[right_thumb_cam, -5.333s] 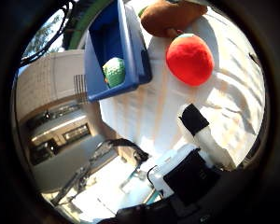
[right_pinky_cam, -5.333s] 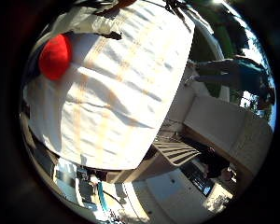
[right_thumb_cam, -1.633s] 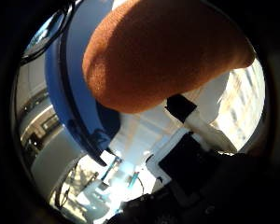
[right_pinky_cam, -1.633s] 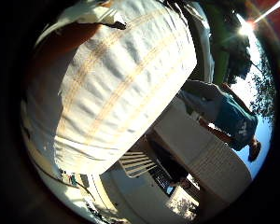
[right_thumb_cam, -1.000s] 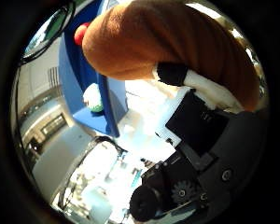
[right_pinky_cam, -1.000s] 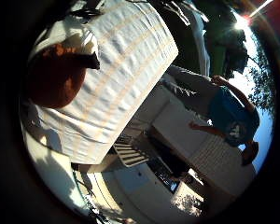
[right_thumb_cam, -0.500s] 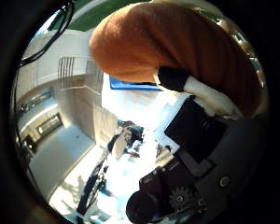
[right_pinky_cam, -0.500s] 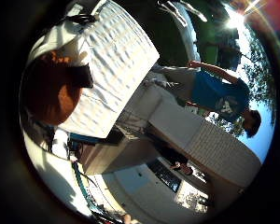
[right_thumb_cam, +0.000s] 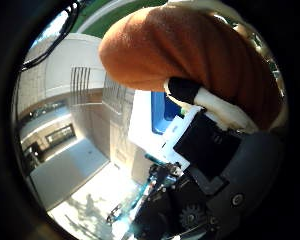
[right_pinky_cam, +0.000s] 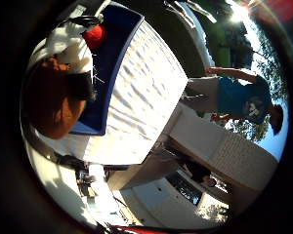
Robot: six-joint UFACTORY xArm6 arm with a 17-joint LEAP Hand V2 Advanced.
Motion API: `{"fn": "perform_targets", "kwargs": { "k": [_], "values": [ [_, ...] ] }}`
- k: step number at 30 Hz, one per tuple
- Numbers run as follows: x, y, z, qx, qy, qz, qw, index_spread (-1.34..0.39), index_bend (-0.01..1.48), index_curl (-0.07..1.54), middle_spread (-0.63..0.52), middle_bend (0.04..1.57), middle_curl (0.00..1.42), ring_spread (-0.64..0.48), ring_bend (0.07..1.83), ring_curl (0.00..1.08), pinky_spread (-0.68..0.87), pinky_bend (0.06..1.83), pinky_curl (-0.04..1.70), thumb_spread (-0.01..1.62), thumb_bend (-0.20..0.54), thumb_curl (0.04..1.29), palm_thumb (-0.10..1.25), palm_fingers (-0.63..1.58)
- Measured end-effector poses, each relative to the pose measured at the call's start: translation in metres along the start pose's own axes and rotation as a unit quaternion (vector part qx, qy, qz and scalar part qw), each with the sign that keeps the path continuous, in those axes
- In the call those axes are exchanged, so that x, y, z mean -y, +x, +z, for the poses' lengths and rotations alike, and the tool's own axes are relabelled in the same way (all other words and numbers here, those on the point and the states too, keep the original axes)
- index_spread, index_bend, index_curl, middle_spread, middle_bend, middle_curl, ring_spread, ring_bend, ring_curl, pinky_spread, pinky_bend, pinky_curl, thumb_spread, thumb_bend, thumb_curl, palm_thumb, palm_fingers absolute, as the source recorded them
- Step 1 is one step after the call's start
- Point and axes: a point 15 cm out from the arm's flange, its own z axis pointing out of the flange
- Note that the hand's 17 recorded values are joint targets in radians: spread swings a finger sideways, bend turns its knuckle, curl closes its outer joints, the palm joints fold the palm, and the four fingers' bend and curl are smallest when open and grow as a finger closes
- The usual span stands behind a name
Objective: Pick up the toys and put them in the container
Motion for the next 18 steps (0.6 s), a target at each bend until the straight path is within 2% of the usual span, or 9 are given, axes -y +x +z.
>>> {"fn": "perform_targets", "kwargs": {
  "k": [4,5,7,9,10,12,13,15,18],
  "values": [
    [0.021,-0.009,0.008,0.01,0.019,0.018,1.0,-1.13,0.86,0.0,-0.26,1.08,1.13,-0.07,1.42,0.76,0.16,1.47,0.79,1.18,-0.026,0.66,0.87,0.87],
    [0.022,-0.01,0.012,0.011,0.015,0.022,1.0,-1.08,0.88,0.01,-0.25,1.04,1.11,-0.05,1.37,0.73,0.18,1.43,0.77,1.19,-0.038,0.64,0.84,0.87],
    [0.024,-0.01,0.018,0.011,0.008,0.028,1.0,-0.93,0.89,0.03,-0.23,0.91,1.03,0.0,1.23,0.69,0.21,1.39,0.76,1.19,-0.045,0.61,0.81,0.69],
    [0.023,-0.011,0.026,0.011,-0.005,0.029,0.999,-0.57,0.8,0.05,-0.13,0.46,0.86,0.14,1.01,0.64,0.3,1.35,0.77,1.18,-0.045,0.56,0.76,-0.09],
    [0.024,-0.01,0.029,0.011,-0.009,0.03,0.999,-0.52,0.78,0.06,-0.1,0.41,0.82,0.17,0.96,0.61,0.31,1.31,0.74,1.18,-0.045,0.55,0.75,-0.16],
    [0.024,-0.01,0.031,0.012,-0.011,0.024,1.0,-0.44,0.66,0.05,0.0,0.27,0.7,0.23,0.74,0.47,0.36,1.18,0.63,1.17,-0.039,0.52,0.73,-0.28],
    [0.025,-0.009,0.033,0.013,-0.012,0.023,1.0,-0.43,0.61,0.05,0.03,0.21,0.66,0.26,0.68,0.42,0.39,1.13,0.6,1.17,-0.035,0.51,0.72,-0.25],
    [0.027,-0.011,0.032,0.018,-0.007,0.017,1.0,-0.42,0.52,0.06,0.08,0.14,0.58,0.29,0.58,0.37,0.42,1.04,0.54,1.17,-0.029,0.49,0.73,-0.24],
    [0.028,-0.02,0.03,0.04,-0.004,0.002,0.999,-0.42,0.41,0.07,0.12,0.11,0.49,0.32,0.5,0.33,0.45,0.95,0.48,1.16,-0.025,0.47,0.73,-0.19]
  ]
}}
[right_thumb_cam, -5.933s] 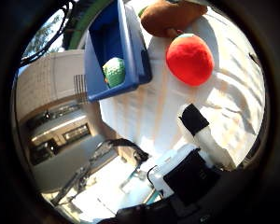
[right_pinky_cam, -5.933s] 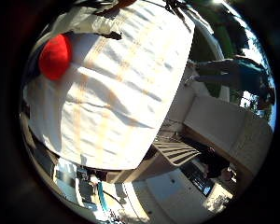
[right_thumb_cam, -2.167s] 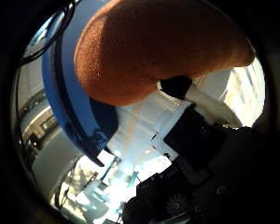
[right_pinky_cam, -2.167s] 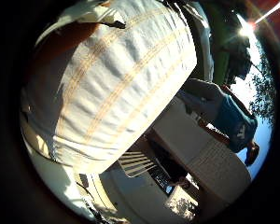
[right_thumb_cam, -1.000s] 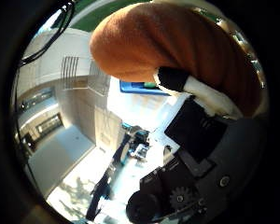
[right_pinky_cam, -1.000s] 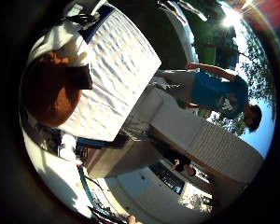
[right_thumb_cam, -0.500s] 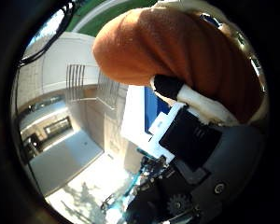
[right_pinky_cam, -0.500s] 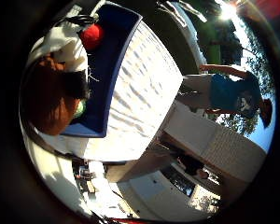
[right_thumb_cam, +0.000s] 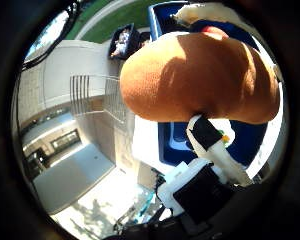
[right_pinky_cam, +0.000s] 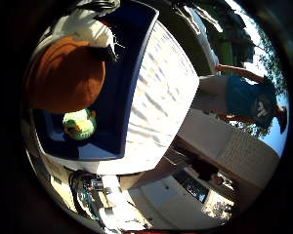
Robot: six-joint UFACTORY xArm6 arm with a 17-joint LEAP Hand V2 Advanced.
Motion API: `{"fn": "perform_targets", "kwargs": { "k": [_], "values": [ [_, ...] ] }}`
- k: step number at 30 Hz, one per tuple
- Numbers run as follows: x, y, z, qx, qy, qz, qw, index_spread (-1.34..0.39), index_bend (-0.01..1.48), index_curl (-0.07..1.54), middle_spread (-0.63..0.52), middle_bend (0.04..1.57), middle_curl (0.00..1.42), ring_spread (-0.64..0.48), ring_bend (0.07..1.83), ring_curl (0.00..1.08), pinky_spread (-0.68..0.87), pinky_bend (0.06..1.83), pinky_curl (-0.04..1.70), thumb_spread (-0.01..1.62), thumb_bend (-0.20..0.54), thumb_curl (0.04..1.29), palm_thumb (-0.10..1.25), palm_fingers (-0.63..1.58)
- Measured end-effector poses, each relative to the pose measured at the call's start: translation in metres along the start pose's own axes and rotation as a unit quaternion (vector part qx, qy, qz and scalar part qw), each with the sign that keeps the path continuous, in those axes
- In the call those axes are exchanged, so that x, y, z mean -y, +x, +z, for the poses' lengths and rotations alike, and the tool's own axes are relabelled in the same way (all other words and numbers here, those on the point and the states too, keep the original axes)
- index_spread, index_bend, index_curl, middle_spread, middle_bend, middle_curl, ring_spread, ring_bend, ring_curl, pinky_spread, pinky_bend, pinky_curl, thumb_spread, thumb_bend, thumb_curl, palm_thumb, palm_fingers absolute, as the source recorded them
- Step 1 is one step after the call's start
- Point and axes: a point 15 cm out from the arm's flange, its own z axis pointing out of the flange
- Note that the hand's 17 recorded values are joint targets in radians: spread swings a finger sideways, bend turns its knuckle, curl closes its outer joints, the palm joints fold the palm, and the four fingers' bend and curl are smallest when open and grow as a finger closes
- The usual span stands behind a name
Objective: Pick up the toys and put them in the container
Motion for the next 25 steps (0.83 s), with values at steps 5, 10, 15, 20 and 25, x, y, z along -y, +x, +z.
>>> {"fn": "perform_targets", "kwargs": {
  "k": [5,10,15,20,25],
  "values": [
    [-0.001,-0.008,-0.023,0.035,0.031,-0.007,0.999,-0.42,0.3,0.11,0.14,0.1,0.39,0.34,0.42,0.31,0.48,0.87,0.42,1.15,-0.024,0.45,0.76,-0.15],
    [-0.014,-0.006,-0.058,0.036,0.067,-0.008,0.997,-0.42,0.23,0.16,0.15,0.11,0.3,0.35,0.37,0.3,0.5,0.82,0.37,1.14,-0.025,0.44,0.77,-0.11],
    [-0.03,-0.003,-0.09,0.029,0.099,-0.004,0.995,-0.41,0.19,0.19,0.16,0.12,0.26,0.35,0.35,0.3,0.5,0.78,0.34,1.14,-0.024,0.43,0.78,-0.09],
    [-0.052,-0.006,-0.124,0.028,0.135,-0.011,0.99,-0.4,0.18,0.22,0.15,0.13,0.24,0.35,0.33,0.3,0.49,0.72,0.31,1.14,-0.025,0.43,0.78,-0.08],
    [-0.094,-0.023,-0.132,0.028,0.123,-0.026,0.992,-0.37,0.19,0.24,0.15,0.13,0.24,0.35,0.31,0.3,0.49,0.68,0.29,1.15,-0.025,0.42,0.78,-0.06]
  ]
}}
